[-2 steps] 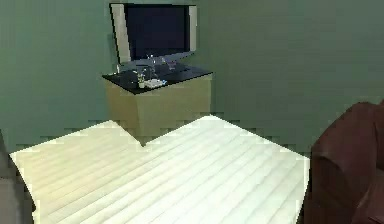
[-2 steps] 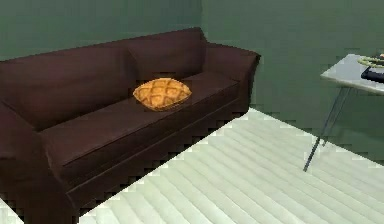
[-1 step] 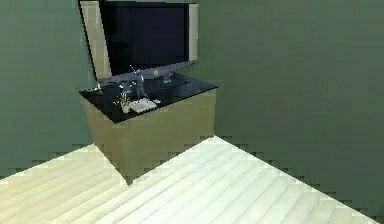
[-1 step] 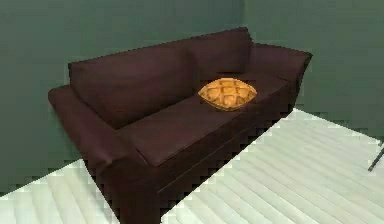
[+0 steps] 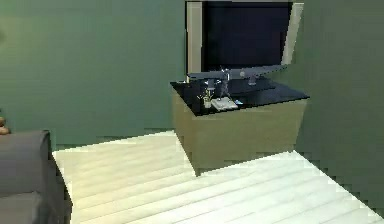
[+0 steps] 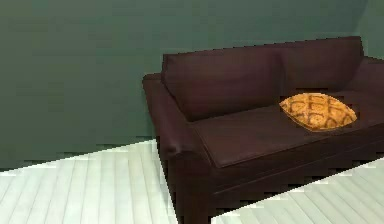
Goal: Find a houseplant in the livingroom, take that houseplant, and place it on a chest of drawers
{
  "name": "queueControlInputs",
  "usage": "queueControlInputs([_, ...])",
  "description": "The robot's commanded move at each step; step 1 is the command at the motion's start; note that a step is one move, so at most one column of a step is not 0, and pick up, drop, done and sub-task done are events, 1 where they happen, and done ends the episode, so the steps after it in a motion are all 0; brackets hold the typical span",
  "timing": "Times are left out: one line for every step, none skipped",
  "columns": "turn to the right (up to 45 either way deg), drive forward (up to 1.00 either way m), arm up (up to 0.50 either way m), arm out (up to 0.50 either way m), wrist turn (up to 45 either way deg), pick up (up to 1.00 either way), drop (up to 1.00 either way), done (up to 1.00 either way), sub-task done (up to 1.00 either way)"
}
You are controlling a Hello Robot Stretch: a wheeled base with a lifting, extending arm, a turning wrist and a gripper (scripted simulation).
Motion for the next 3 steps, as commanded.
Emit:
queueControlInputs([0.0, 0.85, 0.00, 0.00, 0.0, 0.00, 0.00, 0.00, 0.00])
queueControlInputs([-45.0, 0.00, 0.00, 0.00, 0.0, 0.00, 0.00, 0.00, 0.00])
queueControlInputs([-30.0, 0.00, 0.00, 0.00, 0.0, 0.00, 0.00, 0.00, 0.00])
